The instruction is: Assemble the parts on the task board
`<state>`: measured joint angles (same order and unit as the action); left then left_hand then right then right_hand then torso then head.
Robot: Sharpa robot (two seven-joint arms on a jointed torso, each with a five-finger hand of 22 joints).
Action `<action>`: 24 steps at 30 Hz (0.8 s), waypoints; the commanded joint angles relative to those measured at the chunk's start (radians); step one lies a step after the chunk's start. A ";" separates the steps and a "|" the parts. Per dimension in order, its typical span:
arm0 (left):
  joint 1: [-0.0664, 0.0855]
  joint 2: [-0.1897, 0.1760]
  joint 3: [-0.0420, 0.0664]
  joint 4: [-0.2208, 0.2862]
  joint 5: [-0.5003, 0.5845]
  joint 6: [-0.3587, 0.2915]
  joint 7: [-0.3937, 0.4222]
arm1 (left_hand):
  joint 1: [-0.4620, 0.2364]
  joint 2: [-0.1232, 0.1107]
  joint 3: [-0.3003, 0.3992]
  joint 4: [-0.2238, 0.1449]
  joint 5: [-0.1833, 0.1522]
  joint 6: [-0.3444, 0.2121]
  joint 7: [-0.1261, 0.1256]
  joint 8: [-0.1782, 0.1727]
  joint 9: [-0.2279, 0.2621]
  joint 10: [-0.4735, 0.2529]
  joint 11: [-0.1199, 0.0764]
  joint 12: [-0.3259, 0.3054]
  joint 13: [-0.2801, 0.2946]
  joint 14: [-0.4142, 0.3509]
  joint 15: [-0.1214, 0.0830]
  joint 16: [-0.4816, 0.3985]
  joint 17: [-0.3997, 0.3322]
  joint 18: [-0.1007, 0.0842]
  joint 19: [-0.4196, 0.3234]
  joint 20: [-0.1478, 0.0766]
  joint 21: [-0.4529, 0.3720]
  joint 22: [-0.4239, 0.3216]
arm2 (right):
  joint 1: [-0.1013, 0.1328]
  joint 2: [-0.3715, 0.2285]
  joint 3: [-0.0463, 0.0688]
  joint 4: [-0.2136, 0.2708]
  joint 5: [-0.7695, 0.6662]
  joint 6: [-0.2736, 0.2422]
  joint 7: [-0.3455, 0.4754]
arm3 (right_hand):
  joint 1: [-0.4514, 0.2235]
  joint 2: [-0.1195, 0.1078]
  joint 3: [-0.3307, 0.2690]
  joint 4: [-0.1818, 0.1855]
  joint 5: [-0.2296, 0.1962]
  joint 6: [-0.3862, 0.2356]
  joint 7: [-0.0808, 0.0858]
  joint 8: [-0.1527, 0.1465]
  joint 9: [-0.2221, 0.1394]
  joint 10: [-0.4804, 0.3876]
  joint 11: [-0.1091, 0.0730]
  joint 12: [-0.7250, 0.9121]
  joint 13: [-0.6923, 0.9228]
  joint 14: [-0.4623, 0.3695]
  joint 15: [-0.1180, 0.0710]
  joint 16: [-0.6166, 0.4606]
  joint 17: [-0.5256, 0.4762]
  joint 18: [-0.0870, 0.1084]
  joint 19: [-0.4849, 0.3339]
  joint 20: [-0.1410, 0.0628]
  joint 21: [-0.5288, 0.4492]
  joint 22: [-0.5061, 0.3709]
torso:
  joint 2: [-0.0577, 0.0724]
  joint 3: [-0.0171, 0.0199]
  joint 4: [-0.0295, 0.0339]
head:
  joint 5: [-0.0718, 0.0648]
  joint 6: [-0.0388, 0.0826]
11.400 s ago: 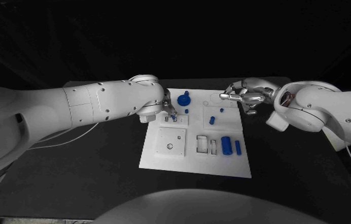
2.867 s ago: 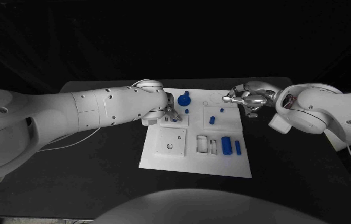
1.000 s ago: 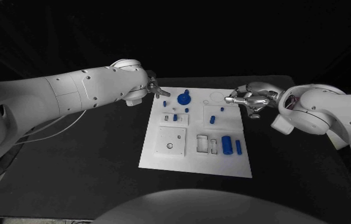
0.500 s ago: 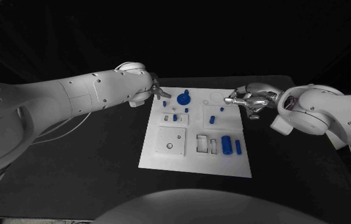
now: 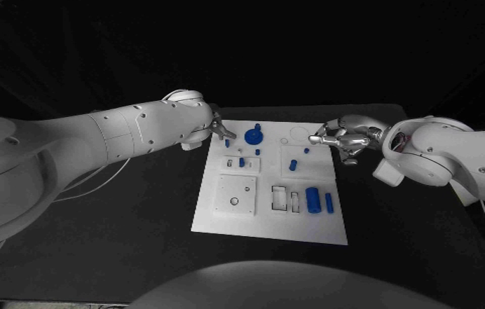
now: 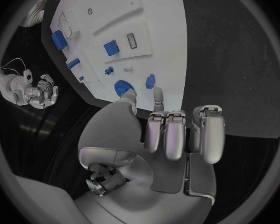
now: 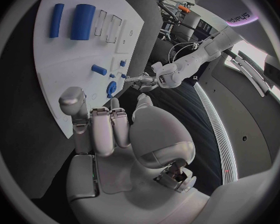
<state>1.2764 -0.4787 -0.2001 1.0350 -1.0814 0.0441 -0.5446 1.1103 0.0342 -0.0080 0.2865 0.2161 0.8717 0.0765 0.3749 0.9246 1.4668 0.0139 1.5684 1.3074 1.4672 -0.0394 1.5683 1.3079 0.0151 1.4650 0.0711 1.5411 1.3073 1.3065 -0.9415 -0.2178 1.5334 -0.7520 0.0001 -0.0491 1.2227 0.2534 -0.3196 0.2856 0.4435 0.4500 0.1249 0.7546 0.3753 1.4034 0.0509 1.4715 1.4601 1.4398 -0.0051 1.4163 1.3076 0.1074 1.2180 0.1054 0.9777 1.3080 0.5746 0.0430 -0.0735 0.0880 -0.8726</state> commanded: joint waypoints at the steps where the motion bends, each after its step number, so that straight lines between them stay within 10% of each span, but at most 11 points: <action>1: -0.002 0.006 0.001 -0.007 -0.004 0.012 0.020 | 0.016 0.002 -0.004 -0.002 0.014 -0.007 0.002 0.006 -0.002 0.104 -0.004 0.002 0.263 0.104 0.002 0.002 0.263 -0.002 0.071 0.003 -0.006 0.229 | -0.001 0.001 0.000 0.000 0.000 0.020 0.007 | 0.008 0.007 0.003 0.002 0.005 -0.002 0.004 -0.004 -0.002 -0.003 -0.007 -0.003 -0.053 -0.007 -0.003 -0.004 0.096 0.014 -0.008 0.000 -0.008 0.098 | 0.000 0.0004 0.0012 | -0.001 0.000; 24: -0.007 0.016 0.001 -0.016 0.023 0.032 0.024 | 0.085 0.011 0.007 -0.004 0.099 -0.005 -0.002 0.011 -0.011 0.104 -0.007 0.002 0.263 0.104 0.000 0.002 0.263 0.000 0.068 0.002 -0.010 0.227 | -0.002 0.002 0.000 -0.001 0.000 0.021 0.005 | 0.011 0.009 0.006 0.000 0.013 0.003 0.005 -0.005 -0.002 -0.006 -0.007 -0.005 -0.056 -0.008 -0.002 -0.005 0.094 0.015 -0.009 0.000 -0.012 0.098 | -0.001 0.0010 0.0006 | 0.005 0.000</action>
<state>1.2700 -0.4664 -0.2001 1.0187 -1.0713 0.0544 -0.5312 1.1894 0.0449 -0.0050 0.2835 0.3100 0.8717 0.0765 0.3793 0.9152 1.4668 0.0138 1.5684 1.3073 1.4672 -0.0394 1.5683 1.3076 0.0151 1.4650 0.0711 1.5372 1.3073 1.3053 -0.9404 -0.2177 1.5324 -0.7513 0.0042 -0.0497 1.2283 0.2590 -0.3196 0.2856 0.4493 0.4501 0.1249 0.7546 0.3743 1.3988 0.0502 1.4705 1.4601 1.4372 -0.0077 1.4163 1.3074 0.1073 1.2180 0.1054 0.9688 1.3077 0.5745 0.0435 -0.0727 0.0922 -0.8726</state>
